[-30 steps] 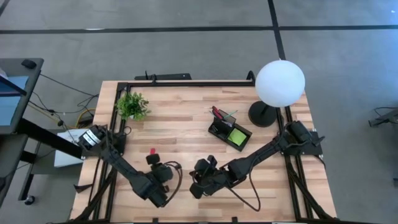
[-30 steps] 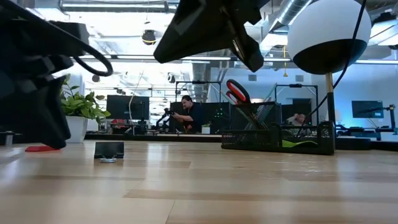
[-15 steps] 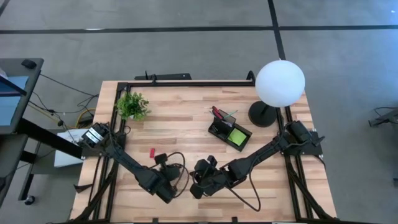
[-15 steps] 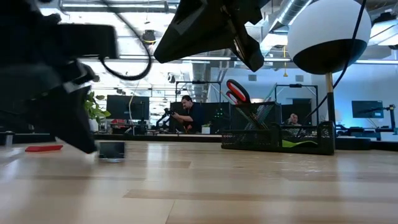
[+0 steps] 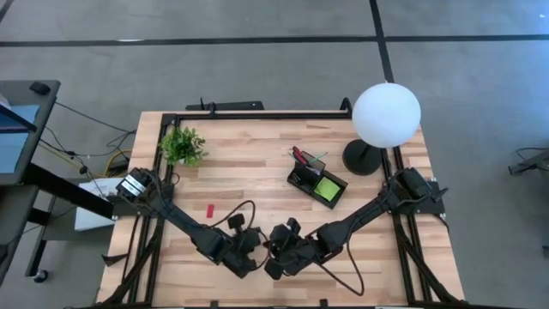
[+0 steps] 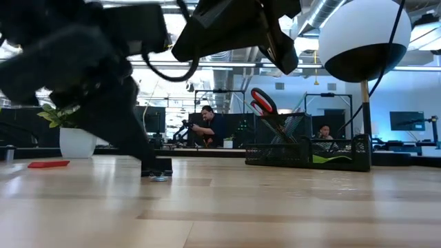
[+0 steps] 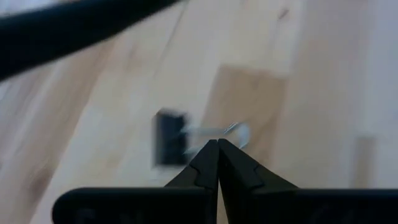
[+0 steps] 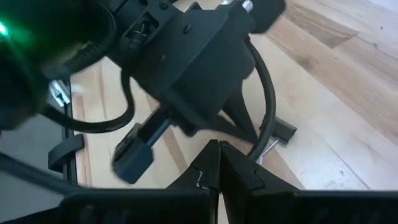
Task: Pick and place office supplies into organizer
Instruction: Put the black binder clip into the desk organizer
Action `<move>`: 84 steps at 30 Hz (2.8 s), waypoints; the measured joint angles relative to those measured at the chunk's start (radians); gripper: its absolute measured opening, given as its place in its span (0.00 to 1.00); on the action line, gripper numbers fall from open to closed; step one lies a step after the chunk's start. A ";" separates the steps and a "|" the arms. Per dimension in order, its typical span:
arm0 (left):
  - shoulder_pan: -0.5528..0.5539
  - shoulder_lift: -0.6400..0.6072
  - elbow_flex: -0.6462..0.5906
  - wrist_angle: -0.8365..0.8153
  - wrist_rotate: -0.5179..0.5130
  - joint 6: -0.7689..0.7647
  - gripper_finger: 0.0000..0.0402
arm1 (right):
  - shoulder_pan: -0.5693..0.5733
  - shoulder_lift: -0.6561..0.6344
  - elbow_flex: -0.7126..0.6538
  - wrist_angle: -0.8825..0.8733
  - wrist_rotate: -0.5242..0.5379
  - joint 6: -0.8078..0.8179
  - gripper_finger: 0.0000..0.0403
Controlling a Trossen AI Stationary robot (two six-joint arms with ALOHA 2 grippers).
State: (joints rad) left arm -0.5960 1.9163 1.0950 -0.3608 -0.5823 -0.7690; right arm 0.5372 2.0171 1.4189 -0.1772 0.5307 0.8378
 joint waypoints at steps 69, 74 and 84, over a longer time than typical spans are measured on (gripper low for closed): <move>0.226 0.000 -0.066 0.221 0.063 0.189 0.00 | 0.261 -0.147 0.127 -0.189 0.478 -0.132 0.00; 0.241 0.000 -0.045 0.221 0.074 0.283 0.00 | 0.261 -0.147 0.127 -0.189 0.462 -0.132 0.00; 0.222 -0.116 0.003 0.158 0.139 0.390 0.00 | 0.279 -0.147 0.120 -0.223 0.476 -0.105 0.00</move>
State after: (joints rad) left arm -0.3742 1.7999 1.0977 -0.2031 -0.4430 -0.3790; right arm 0.8160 1.8698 1.5384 -0.4004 1.0063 0.7330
